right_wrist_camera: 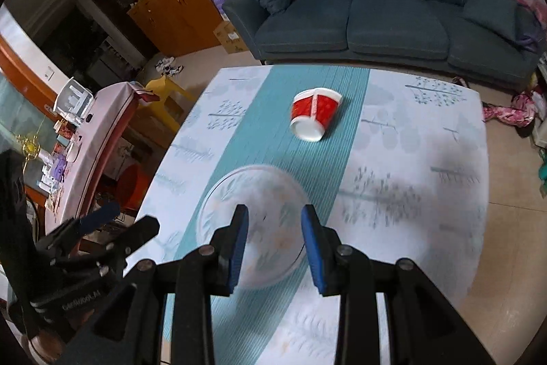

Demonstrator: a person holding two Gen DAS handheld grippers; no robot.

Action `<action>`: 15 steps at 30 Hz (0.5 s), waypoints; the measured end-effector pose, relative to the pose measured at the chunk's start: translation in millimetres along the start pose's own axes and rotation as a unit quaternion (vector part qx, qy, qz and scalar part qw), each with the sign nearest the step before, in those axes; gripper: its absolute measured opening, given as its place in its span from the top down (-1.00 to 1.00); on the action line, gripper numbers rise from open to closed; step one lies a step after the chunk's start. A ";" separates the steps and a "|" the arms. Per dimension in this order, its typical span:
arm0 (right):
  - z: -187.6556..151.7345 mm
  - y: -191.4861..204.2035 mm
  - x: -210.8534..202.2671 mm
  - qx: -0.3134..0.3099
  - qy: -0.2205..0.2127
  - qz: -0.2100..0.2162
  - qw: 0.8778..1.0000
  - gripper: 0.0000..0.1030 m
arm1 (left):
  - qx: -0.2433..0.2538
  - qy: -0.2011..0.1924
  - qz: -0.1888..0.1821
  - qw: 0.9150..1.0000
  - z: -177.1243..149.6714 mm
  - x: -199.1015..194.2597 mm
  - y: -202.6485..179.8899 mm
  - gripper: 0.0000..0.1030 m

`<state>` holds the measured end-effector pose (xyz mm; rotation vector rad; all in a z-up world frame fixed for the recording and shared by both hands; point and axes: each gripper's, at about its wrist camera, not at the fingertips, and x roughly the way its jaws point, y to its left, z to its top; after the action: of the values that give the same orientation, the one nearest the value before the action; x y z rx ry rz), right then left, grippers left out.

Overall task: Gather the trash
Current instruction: 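Raise both tools back toward the red paper cup on the table, then grasp the red paper cup by its rim with the right tool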

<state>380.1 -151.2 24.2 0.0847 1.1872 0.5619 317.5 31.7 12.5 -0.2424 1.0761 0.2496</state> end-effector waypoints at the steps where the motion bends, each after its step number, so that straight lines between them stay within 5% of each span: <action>1: 8.3 -5.9 8.8 0.003 0.006 0.003 1.000 0.37 | -0.003 0.003 0.004 1.000 7.3 8.5 -2.1 -0.62; 12: 74.5 -56.2 103.7 0.064 0.060 0.037 0.995 0.32 | -0.032 0.051 0.019 0.998 52.0 86.8 -2.6 -0.62; 14: 82.0 -61.9 115.8 0.074 0.063 0.038 0.995 -0.26 | -0.044 0.060 0.016 0.997 55.5 97.5 1.6 -0.62; 15: 86.2 -64.8 122.8 0.081 0.064 0.040 0.994 -0.32 | -0.048 0.064 0.015 0.997 56.5 101.7 3.1 -0.62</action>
<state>512.4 -131.5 -69.6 0.2383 1.3573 0.5479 409.6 60.8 -52.4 -0.3328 1.1968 0.3167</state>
